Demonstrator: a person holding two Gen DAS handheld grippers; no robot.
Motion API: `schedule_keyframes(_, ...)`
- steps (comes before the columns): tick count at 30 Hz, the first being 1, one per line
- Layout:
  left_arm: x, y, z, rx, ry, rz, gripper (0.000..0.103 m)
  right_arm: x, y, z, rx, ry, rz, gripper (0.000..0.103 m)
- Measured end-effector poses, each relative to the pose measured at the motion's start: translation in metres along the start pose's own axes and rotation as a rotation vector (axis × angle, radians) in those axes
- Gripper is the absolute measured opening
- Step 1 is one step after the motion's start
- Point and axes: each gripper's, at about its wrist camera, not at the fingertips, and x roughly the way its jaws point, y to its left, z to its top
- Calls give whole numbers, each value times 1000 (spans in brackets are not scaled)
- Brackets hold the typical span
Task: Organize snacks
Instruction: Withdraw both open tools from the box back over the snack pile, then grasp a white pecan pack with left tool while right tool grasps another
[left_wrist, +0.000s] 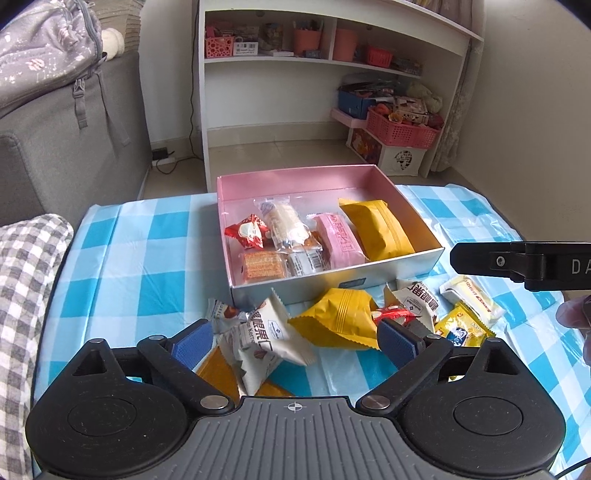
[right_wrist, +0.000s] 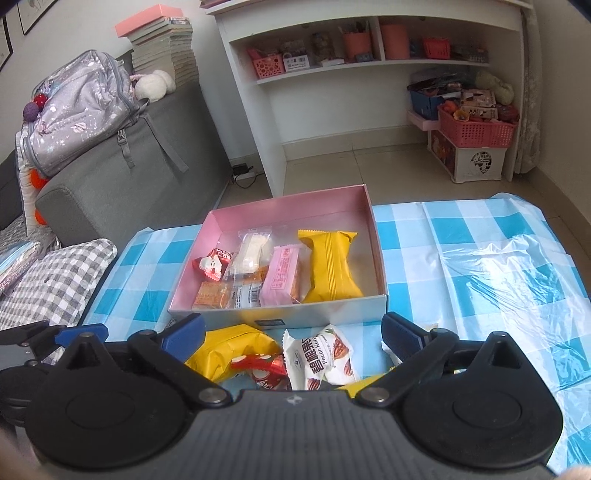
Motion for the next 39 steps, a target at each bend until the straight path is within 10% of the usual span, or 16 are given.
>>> schedule_keyframes(12, -5, 17, -23, -108, -19, 60, 100, 8, 9, -21, 7, 17, -6, 103)
schedule_keyframes(39, 44, 30, -60, 73, -15, 40, 100, 43, 21, -52, -264, 25, -18, 100)
